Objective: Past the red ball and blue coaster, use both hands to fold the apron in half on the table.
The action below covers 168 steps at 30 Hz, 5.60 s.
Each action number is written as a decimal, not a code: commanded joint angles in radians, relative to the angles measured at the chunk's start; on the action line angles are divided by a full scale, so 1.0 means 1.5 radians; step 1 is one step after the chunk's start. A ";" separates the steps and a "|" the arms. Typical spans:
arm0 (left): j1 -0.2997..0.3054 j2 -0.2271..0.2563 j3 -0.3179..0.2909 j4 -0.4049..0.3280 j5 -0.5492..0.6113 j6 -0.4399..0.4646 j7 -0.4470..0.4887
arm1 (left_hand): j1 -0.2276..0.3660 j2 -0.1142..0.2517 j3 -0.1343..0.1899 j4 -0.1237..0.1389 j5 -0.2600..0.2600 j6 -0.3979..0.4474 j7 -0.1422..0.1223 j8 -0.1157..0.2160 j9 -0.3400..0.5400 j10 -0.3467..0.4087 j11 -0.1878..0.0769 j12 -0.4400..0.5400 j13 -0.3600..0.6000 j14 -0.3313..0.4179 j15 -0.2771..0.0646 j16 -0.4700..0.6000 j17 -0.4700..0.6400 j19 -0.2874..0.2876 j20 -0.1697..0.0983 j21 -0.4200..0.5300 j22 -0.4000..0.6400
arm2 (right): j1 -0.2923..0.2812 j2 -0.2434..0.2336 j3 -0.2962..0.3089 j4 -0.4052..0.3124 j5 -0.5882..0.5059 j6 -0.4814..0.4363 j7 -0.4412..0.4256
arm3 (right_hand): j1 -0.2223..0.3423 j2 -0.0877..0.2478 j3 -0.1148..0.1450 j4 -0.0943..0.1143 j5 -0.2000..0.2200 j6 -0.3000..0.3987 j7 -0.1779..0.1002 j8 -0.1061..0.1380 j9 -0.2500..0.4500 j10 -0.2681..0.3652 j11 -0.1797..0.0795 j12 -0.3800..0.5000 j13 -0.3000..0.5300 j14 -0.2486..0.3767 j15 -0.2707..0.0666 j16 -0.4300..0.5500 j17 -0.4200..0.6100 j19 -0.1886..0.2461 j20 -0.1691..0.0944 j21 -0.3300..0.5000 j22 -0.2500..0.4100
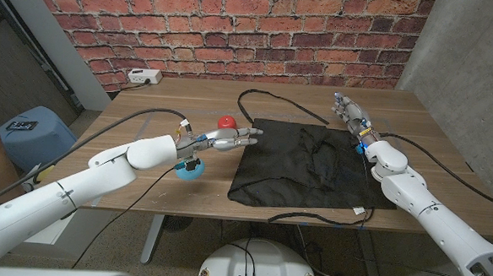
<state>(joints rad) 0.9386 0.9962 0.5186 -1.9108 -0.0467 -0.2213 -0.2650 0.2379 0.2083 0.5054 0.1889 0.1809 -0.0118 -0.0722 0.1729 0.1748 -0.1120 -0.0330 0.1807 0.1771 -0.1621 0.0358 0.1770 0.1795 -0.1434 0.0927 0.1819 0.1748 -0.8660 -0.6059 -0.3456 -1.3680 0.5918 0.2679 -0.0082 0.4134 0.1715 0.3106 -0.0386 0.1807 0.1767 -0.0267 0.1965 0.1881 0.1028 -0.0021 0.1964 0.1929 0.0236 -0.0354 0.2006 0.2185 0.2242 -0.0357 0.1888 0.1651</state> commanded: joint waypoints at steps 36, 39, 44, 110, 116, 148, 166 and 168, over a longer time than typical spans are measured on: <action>0.063 0.047 -0.014 -0.070 0.179 -0.024 0.011 | -0.099 -0.004 0.028 0.008 -0.001 -0.059 0.000 0.002 0.001 -0.032 -0.003 0.006 -0.001 -0.052 0.015 0.004 0.003 -0.074 -0.010 0.004 0.004 | 0.009 -0.010 0.015 0.059 0.001 0.025 0.014 | -0.004 0.000 0.003 -0.005 -0.001 0.004 0.003 0.000 0.003 0.002 0.003 0.000 0.002 -0.007 -0.016 0.006 -0.001 -0.005 -0.034 0.000 0.003; 0.070 0.049 -0.016 -0.073 0.192 -0.023 0.020 | -0.102 -0.004 0.029 0.008 -0.001 -0.060 0.000 0.002 0.001 -0.031 -0.001 0.006 -0.001 -0.050 0.015 0.005 0.003 -0.073 -0.011 0.005 0.004 | 0.014 -0.010 0.016 0.066 0.003 0.025 0.019 | -0.006 -0.001 0.003 -0.005 -0.001 0.003 0.003 -0.001 0.003 0.002 0.004 0.000 0.002 -0.007 -0.016 0.006 -0.001 -0.006 -0.034 0.000 0.003; 0.075 0.049 -0.015 -0.075 0.207 -0.020 0.021 | -0.108 -0.004 0.030 0.008 -0.001 -0.063 -0.001 0.001 0.001 -0.031 -0.001 0.007 -0.001 -0.050 0.015 0.005 0.003 -0.074 -0.011 0.005 0.004 | 0.019 -0.018 0.017 0.070 0.003 0.019 0.024 | -0.011 0.000 0.002 -0.001 -0.002 0.001 0.005 -0.002 0.003 0.000 0.005 -0.001 0.002 -0.009 -0.014 0.006 0.000 -0.006 -0.034 0.000 0.003; 0.054 0.064 0.011 -0.099 0.274 0.025 -0.058 | -0.164 -0.006 0.059 0.009 -0.003 0.000 0.020 0.018 0.002 0.034 -0.002 0.024 -0.001 -0.055 0.021 0.008 0.002 -0.110 -0.026 0.006 0.004 | 0.005 -0.035 0.033 0.111 0.018 0.027 0.037 | -0.014 0.001 0.008 -0.004 -0.001 0.002 0.008 -0.001 0.003 -0.001 0.009 0.001 0.002 -0.011 -0.014 0.007 -0.002 -0.008 -0.035 0.001 0.003; 0.054 0.068 0.012 -0.106 0.279 0.028 -0.066 | -0.165 -0.006 0.060 0.009 -0.003 0.003 0.020 0.018 0.002 0.031 -0.002 0.021 -0.001 -0.055 0.021 0.009 0.002 -0.113 -0.026 0.006 0.005 | -0.003 -0.049 0.038 0.093 0.015 0.018 0.025 | -0.014 0.001 0.009 -0.005 -0.001 0.002 0.008 -0.001 0.002 0.000 0.010 0.001 0.002 -0.011 -0.013 0.007 -0.002 -0.008 -0.035 0.001 0.003; 0.028 0.049 0.038 -0.091 0.295 0.037 -0.104 | -0.170 -0.009 0.057 0.012 -0.005 0.017 0.007 0.013 0.002 0.028 -0.005 0.015 0.000 -0.054 0.025 0.010 0.004 -0.121 -0.022 0.009 0.005 | -0.080 -0.181 0.057 -0.132 -0.023 -0.216 -0.095 | 0.018 -0.016 0.020 -0.045 0.003 0.027 0.028 0.006 0.001 0.041 0.027 0.012 0.000 -0.005 0.013 0.005 -0.013 -0.007 -0.023 0.003 0.003; 0.019 0.046 0.047 -0.087 0.299 0.039 -0.117 | -0.171 -0.010 0.053 0.012 -0.005 0.040 0.011 0.017 0.002 0.041 -0.003 0.017 0.000 -0.051 0.023 0.012 0.004 -0.123 -0.022 0.011 0.006 | -0.096 -0.229 0.061 -0.193 -0.053 -0.276 -0.115 | 0.057 -0.022 0.033 -0.078 0.008 0.045 0.027 0.008 0.001 0.102 0.025 0.026 0.002 0.049 0.018 0.021 -0.015 0.005 -0.008 0.004 0.003; 0.020 0.046 0.047 -0.089 0.301 0.040 -0.116 | -0.171 -0.010 0.053 0.012 -0.005 0.042 0.011 0.017 0.002 0.041 -0.004 0.017 0.000 -0.050 0.023 0.012 0.004 -0.123 -0.022 0.011 0.006 | -0.098 -0.236 0.061 -0.202 -0.061 -0.283 -0.118 | 0.062 -0.023 0.034 -0.080 0.009 0.052 0.033 0.010 0.001 0.110 0.029 0.026 0.002 0.059 0.023 0.023 -0.015 0.011 0.001 0.006 0.003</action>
<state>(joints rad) 0.9725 1.0678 0.5826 -2.0439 0.3992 -0.1661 -0.4318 -0.0106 0.1945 0.5890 0.2055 0.1771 0.0394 -0.0537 0.1923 0.1743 -0.0534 -0.0393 0.2031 0.1745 -0.1714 0.0681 0.1858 0.1841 -0.1680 0.0606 0.1897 0.1789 -0.9962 -0.9120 -0.2579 -1.6075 0.5351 -0.0974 -0.1607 0.4921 0.1377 0.3569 -0.1523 0.1855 0.2386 0.0170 0.2035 0.1880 0.2506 0.0404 0.2266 0.1934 0.0889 -0.0033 0.2263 0.1952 0.2265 -0.0409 0.1925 0.1651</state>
